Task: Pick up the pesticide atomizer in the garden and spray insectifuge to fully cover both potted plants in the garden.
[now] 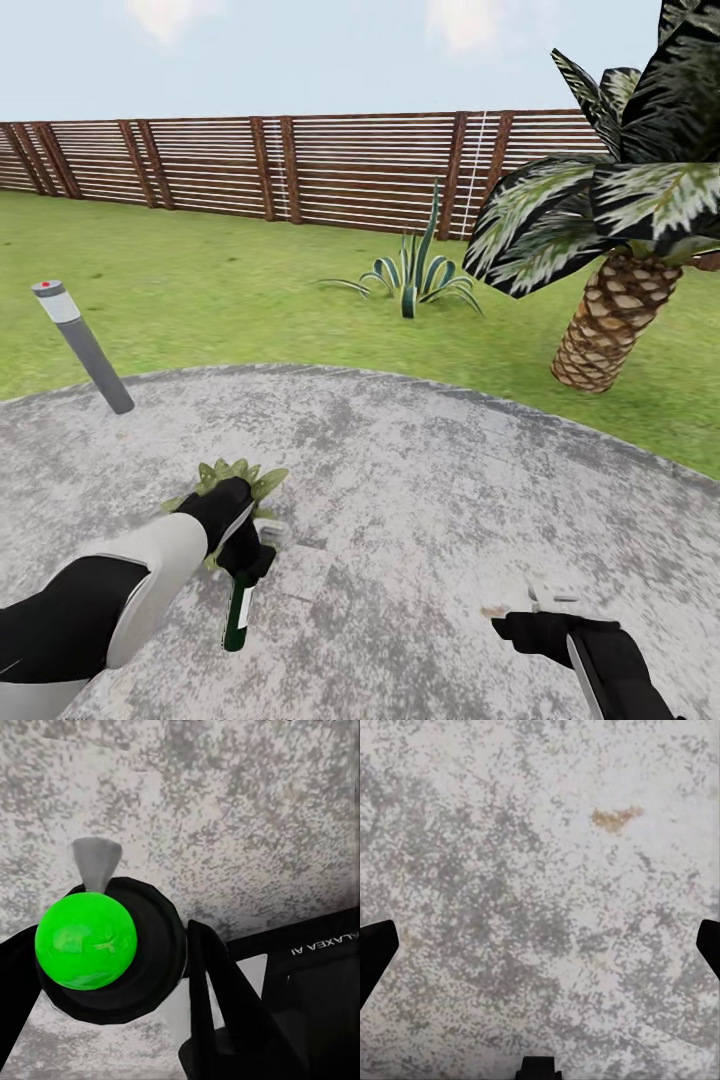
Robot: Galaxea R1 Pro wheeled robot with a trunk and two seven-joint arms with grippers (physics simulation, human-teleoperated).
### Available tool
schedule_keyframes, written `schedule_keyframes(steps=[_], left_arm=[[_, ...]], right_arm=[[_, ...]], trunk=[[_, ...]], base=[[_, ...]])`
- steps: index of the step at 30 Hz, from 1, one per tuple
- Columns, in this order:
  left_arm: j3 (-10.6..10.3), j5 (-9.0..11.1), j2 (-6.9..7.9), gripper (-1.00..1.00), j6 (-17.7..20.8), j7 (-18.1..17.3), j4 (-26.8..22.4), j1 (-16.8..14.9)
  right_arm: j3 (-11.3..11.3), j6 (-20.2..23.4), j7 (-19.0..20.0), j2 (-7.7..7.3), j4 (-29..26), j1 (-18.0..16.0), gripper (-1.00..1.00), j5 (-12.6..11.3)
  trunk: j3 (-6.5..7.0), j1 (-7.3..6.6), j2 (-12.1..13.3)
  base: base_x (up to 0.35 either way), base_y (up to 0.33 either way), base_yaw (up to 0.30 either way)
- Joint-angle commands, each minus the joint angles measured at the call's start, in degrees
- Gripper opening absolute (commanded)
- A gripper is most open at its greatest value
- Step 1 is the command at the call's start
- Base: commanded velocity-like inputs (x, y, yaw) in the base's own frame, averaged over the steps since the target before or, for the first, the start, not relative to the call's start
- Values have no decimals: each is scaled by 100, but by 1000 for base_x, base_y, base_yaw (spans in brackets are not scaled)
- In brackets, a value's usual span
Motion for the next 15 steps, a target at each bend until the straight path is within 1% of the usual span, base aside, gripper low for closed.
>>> schedule_keyframes(steps=[1,6,8,10,15], left_arm=[[-43,-70,-28,-100,8,-60,-12,-1],[-56,-82,-224,-100,8,-57,-73,1],[-52,-82,-308,-100,8,-59,-276,1],[-47,-82,-334,-100,8,-58,-506,5],[-41,-83,-348,-100,8,-57,-1036,67]], right_arm=[[-8,20,53,0,-7,-4,100,60],[-18,19,53,-5,-5,-5,100,54],[-19,18,53,-2,-6,-2,100,58],[-17,14,53,-1,-7,-1,100,59],[-13,12,53,0,-7,-1,100,68]], trunk=[[-5,-1,-2],[-5,-1,-2],[-5,-1,-2],[-8,-1,-2],[-27,-1,-2]], base=[[-21,0,0],[-6,0,0],[-1,0,13],[0,0,125],[0,0,231]])
